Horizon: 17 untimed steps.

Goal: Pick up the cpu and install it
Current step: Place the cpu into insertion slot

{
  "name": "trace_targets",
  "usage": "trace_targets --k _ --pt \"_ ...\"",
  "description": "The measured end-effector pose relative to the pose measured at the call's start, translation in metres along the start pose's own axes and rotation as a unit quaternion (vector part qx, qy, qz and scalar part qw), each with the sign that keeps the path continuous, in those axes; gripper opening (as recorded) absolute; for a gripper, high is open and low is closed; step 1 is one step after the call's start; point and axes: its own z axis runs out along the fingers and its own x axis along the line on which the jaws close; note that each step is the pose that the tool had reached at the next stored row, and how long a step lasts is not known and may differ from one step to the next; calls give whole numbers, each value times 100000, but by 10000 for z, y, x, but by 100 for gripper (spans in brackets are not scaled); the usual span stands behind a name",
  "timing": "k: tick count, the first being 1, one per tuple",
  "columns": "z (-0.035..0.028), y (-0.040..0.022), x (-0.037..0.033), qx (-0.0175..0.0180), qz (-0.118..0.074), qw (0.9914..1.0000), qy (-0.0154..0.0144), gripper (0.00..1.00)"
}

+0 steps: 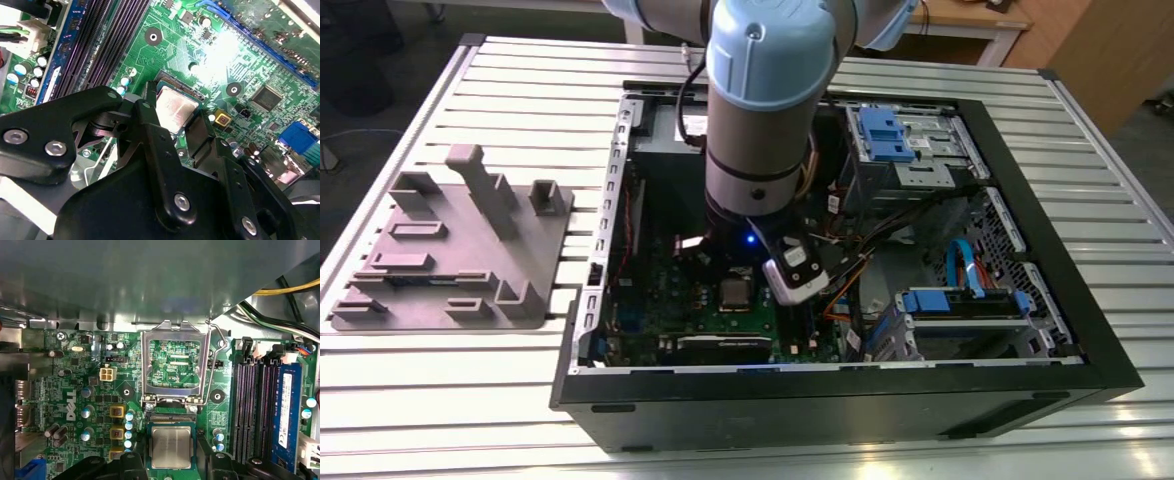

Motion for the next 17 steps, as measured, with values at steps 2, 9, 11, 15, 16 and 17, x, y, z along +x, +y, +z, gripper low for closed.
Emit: trace_targets --k 2,9,11,15,16,17 --pt "10 0 2 1 -3 100000 -1 47" --pt "38 2 6 -5 1 100000 -3 47" --pt "48 1 7 19 0 100000 9 47" --pt "56 2 6 6 2 100000 4 47" --pt "57 2 6 -1 4 100000 0 47" --pt "57 2 6 -1 1 100000 0 47"
